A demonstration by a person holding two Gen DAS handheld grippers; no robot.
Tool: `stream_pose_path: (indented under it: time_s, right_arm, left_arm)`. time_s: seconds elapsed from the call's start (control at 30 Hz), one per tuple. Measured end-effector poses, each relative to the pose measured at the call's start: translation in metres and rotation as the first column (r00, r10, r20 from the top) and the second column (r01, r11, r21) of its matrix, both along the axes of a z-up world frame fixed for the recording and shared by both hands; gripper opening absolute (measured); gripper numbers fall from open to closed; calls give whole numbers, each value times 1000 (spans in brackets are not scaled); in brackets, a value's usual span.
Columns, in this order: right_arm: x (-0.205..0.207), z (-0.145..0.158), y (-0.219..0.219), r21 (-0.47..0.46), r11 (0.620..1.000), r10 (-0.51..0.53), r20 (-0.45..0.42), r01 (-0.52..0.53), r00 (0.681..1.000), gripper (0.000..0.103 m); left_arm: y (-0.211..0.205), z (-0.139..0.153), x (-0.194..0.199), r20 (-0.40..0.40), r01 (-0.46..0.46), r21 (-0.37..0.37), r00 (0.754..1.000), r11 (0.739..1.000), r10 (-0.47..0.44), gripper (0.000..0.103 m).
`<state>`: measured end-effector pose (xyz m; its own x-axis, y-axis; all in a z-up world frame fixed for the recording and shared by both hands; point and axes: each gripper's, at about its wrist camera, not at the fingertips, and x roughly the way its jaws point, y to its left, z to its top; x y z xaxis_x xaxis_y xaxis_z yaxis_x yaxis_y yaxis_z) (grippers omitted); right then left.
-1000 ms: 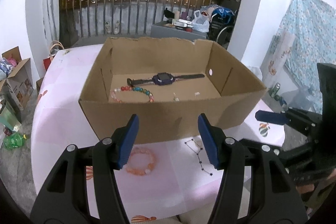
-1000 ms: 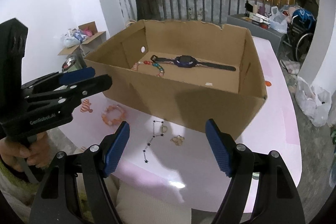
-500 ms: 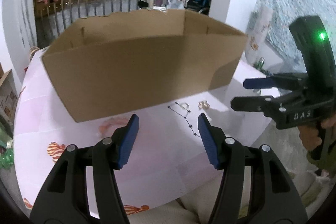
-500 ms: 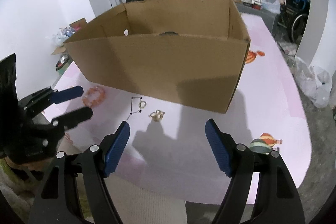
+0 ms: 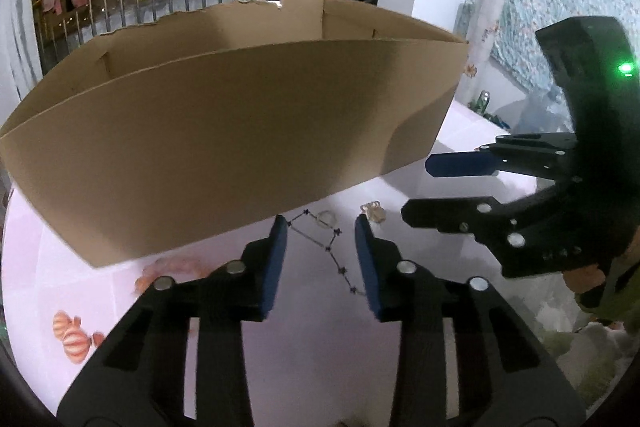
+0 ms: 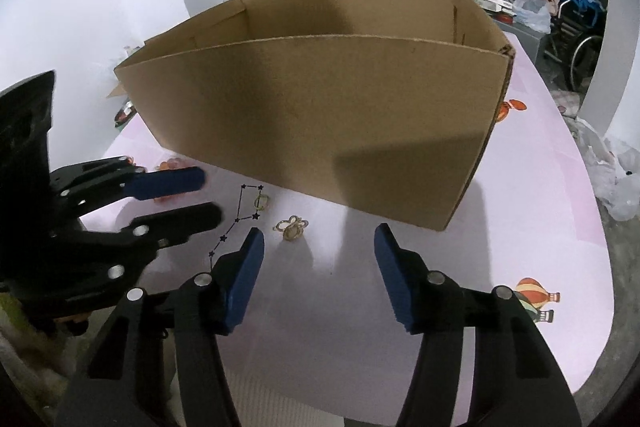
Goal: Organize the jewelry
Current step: 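Withdraw both tools from the box toward the pink bracelet and gold charms, then close the right tool on the gold flower charm while the left tool closes beside it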
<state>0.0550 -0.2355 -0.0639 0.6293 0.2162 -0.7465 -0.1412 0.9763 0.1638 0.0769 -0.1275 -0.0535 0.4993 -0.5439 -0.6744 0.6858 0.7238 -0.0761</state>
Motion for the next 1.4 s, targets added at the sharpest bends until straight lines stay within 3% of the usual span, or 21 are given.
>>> stream_pose_path:
  time_s: [0.2,0.4,0.87,0.97,1.13,1.4]
  right_arm:
    - [-1,-6,0,7,1000,12,1,-12,1000,55]
    - [-3,-9,1,27,999,19,0,-19,1000,55]
    - [2,-10,2,43,999,23,1,-23,1000,55]
    - [2,-9,4,44,999,21,3,-21,1000,55]
    - [0,-7,5,41,999,23,13,-24,1000,55]
    - [0,-4,14,16,998,63,10,-63,998,46]
  left_arm:
    - [-16,-8,7,-1,28,35,1000,999,-28,28]
    - [-23,-14,11,-3,39,67,999,997,-39,17]
    - [-29,-12,16,21,82,108,996,991,-84,17]
    - [-29,-12,16,23,81,105,996,991,-84,11]
    - [-27,-13,16,24,79,102,996,992,-82,11]
    - [-16,-12,13,14,42,95,999,995,-44,10]
